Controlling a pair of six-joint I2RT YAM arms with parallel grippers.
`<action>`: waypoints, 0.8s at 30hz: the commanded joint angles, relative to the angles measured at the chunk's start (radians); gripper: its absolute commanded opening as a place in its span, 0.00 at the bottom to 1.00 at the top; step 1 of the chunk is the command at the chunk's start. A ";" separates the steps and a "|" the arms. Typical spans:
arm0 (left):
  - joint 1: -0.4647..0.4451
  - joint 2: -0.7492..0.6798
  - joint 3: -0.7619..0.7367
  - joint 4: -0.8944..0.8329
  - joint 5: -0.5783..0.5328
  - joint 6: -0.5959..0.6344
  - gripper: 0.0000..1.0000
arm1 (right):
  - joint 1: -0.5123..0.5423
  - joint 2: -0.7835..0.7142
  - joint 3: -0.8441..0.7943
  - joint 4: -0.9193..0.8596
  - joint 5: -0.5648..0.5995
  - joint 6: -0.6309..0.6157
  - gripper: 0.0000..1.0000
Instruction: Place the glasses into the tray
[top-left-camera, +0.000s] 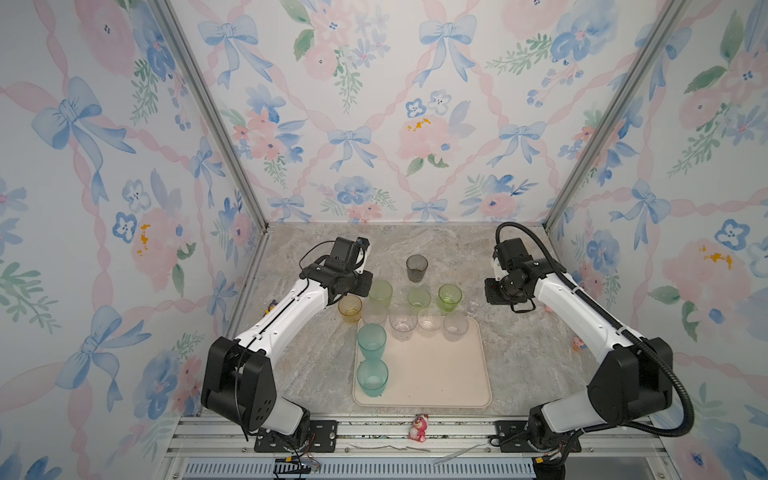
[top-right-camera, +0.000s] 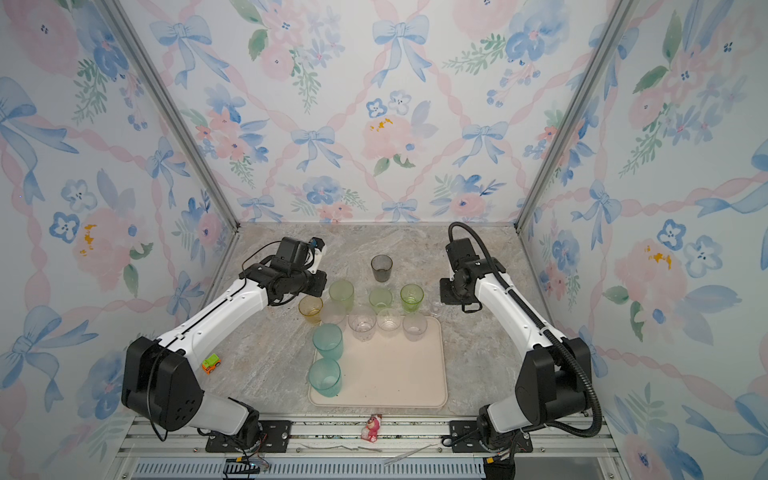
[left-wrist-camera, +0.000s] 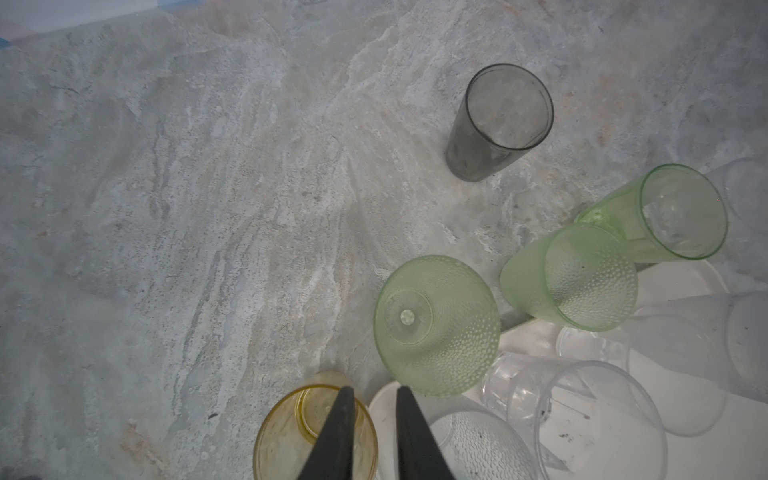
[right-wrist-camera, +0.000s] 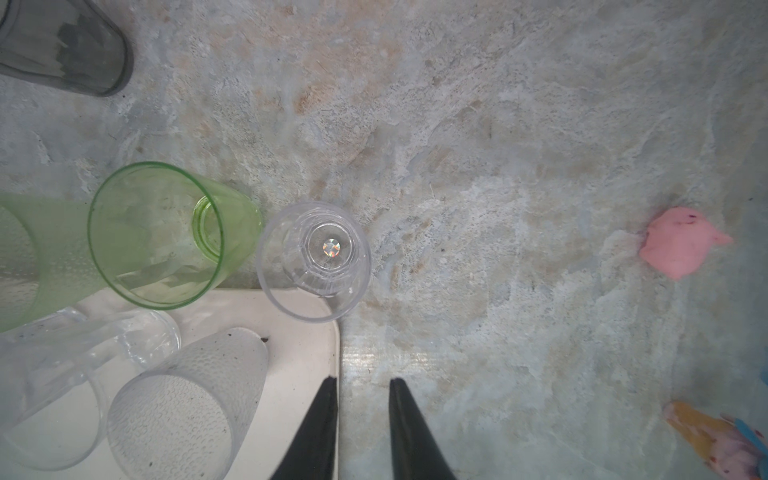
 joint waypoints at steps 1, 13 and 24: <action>-0.001 0.038 0.059 -0.019 0.066 0.001 0.22 | -0.006 -0.003 0.001 0.008 -0.024 -0.012 0.26; 0.000 0.121 0.094 -0.064 0.033 0.012 0.25 | -0.006 -0.059 -0.011 0.011 -0.025 -0.009 0.26; -0.001 0.181 0.103 -0.067 0.032 0.020 0.26 | -0.006 -0.072 -0.028 0.022 -0.040 -0.001 0.26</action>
